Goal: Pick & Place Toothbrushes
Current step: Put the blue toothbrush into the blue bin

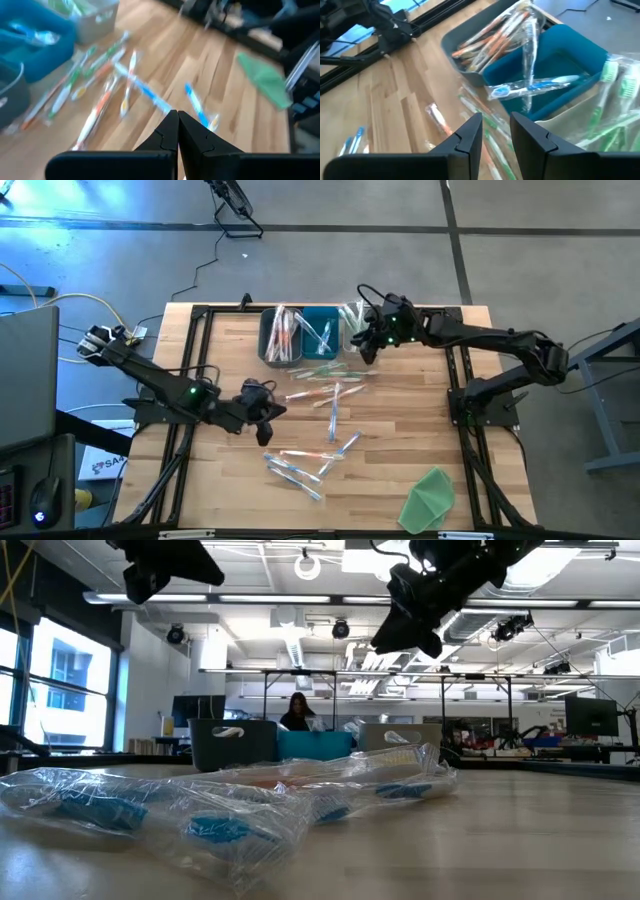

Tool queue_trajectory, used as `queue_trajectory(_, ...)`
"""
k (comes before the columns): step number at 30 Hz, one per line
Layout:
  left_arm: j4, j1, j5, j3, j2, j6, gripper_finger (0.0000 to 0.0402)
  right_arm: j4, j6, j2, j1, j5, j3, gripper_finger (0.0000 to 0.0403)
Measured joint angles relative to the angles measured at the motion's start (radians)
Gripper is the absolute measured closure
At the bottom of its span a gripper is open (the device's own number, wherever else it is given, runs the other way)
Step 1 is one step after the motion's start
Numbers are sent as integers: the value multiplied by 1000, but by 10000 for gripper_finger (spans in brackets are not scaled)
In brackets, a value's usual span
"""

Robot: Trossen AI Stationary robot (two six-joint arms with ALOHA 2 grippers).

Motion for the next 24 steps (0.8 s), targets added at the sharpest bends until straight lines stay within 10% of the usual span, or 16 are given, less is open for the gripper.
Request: queue_trajectory(24,-216,0,348,184,400,52,402,-31,-2,0,-14,-34,-1,310)
